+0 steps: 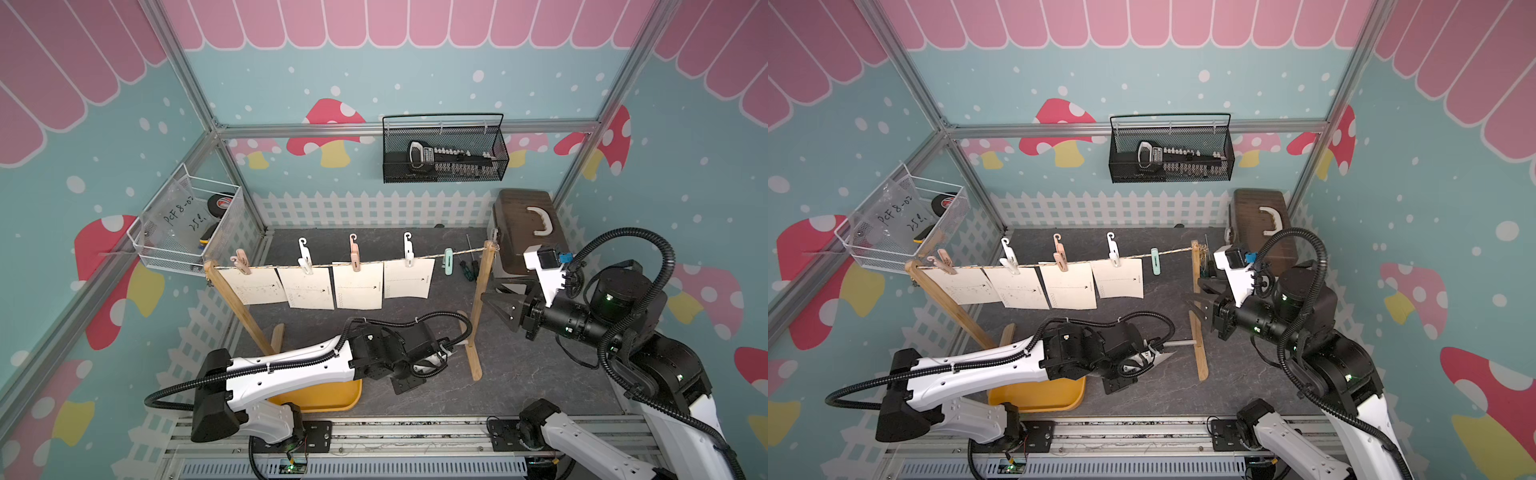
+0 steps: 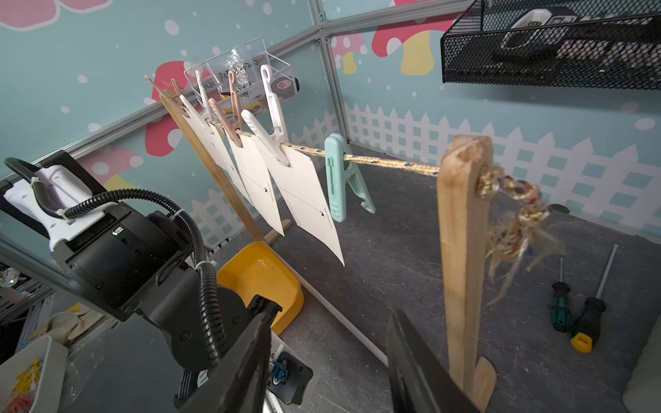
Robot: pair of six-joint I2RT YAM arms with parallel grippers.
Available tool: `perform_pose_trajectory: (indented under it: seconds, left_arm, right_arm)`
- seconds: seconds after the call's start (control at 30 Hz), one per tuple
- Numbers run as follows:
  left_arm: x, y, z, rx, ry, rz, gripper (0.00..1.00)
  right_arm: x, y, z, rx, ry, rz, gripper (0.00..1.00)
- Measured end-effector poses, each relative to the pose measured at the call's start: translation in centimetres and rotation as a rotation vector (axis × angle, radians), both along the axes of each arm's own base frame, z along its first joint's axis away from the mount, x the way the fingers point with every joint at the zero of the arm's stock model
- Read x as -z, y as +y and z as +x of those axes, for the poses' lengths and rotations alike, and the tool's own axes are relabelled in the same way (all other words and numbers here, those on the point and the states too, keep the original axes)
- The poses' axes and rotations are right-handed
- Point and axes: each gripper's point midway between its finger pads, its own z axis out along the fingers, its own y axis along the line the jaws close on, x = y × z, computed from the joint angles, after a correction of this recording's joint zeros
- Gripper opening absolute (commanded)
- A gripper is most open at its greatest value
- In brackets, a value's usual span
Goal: Remove the postcards from the strings
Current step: Place the postcard at the center of the board.
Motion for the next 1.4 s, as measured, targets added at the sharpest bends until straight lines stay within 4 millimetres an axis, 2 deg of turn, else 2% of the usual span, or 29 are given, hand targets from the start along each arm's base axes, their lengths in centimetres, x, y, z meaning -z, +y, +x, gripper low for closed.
perform_pose_trajectory:
  seconds: [0.2, 0.43, 0.6, 0.73, 0.87, 1.0, 1.13, 1.23, 1.4]
  left_arm:
    - [2.3, -0.4, 0.7, 0.007, -0.174, 0.150, 0.00]
    - [3.7, -1.9, 0.6, 0.006, -0.376, 0.219, 0.00]
    - [5.7, -3.3, 0.0, 0.031, -0.432, 0.252, 0.00]
    - [6.4, -4.0, -0.2, 0.025, -0.413, 0.220, 0.00]
    - [5.9, -4.7, -1.3, 0.037, -0.298, 0.126, 0.00]
    - [3.6, -5.4, -3.1, 0.059, -0.090, -0.032, 0.00]
    - [1.5, -5.7, -3.7, 0.038, 0.135, -0.196, 0.00]
    - [1.9, -5.8, -4.2, 0.006, 0.276, -0.259, 0.00]
    - [4.3, -6.0, -4.9, -0.098, 0.481, -0.341, 0.00]
  right_arm:
    - [-0.6, -1.5, 0.1, 0.085, -0.041, 0.000, 0.51]
    - [-1.0, -2.7, 0.8, 0.166, -0.064, -0.008, 0.51]
    - [-1.8, -3.1, 0.8, 0.185, -0.080, -0.002, 0.51]
    - [-2.0, -3.1, 0.8, 0.187, -0.085, 0.001, 0.51]
    - [-2.1, -3.2, 0.8, 0.193, -0.086, 0.000, 0.51]
    - [-2.1, -3.3, 0.9, 0.199, -0.087, -0.001, 0.51]
    - [-2.1, -3.3, 0.9, 0.200, -0.087, -0.001, 0.51]
    - [-2.1, -3.3, 0.9, 0.201, -0.087, -0.002, 0.51]
    - [-2.1, -3.3, 0.9, 0.202, -0.088, -0.001, 0.51]
